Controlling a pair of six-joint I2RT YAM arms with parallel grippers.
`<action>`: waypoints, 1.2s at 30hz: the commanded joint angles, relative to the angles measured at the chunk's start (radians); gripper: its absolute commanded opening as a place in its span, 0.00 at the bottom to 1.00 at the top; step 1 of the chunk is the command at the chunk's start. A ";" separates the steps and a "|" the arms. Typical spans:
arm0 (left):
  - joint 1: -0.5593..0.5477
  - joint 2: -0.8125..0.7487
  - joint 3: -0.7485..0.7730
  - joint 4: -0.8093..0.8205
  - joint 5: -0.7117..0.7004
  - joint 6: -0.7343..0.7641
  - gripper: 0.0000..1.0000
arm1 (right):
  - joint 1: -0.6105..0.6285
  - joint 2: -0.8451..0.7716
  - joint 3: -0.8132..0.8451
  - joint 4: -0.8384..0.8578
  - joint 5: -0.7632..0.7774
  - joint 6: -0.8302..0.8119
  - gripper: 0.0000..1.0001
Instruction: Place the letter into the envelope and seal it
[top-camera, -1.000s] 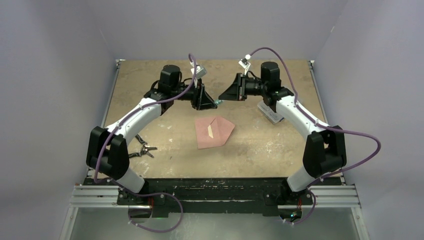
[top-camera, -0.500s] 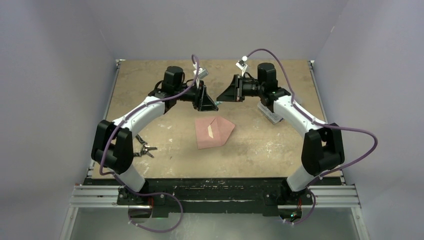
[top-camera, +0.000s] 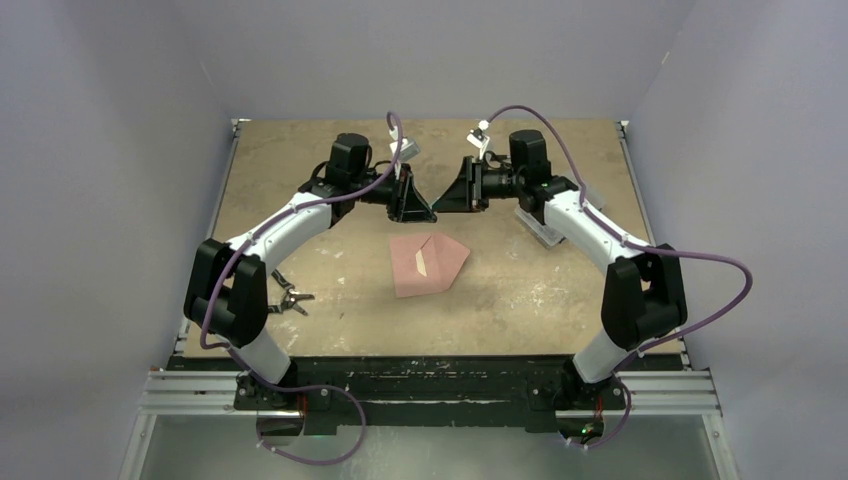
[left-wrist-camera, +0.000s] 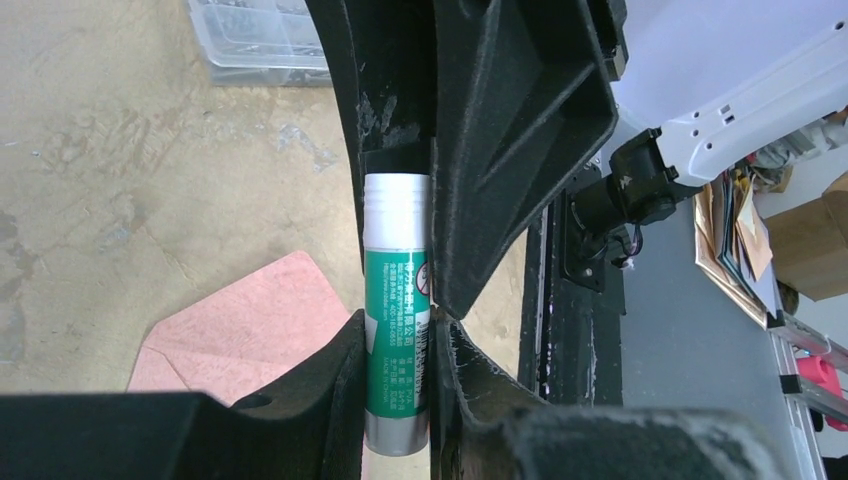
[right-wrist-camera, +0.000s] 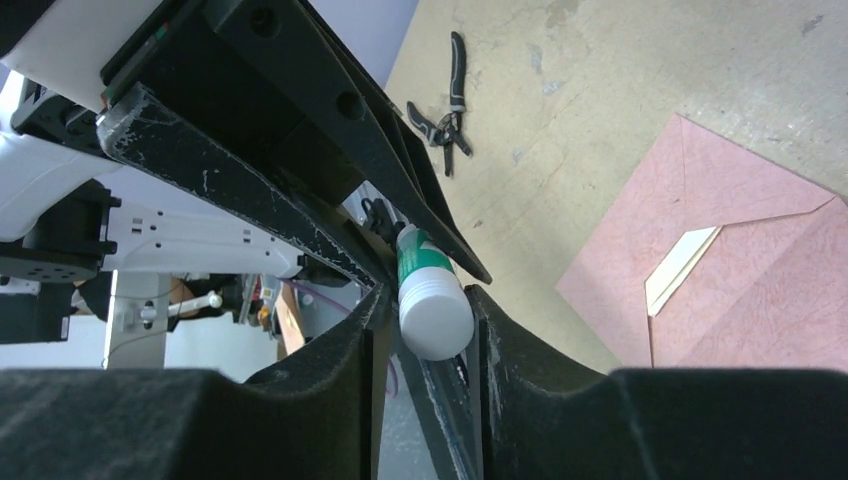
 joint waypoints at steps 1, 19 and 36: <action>0.007 -0.017 0.031 -0.022 -0.017 0.045 0.00 | 0.000 -0.021 0.024 0.017 0.009 0.006 0.38; 0.025 -0.043 0.008 -0.011 0.037 0.056 0.00 | -0.024 0.005 0.032 0.086 0.043 0.031 0.50; 0.027 -0.052 0.009 -0.050 0.012 0.087 0.00 | -0.030 0.016 0.051 0.065 -0.028 0.029 0.00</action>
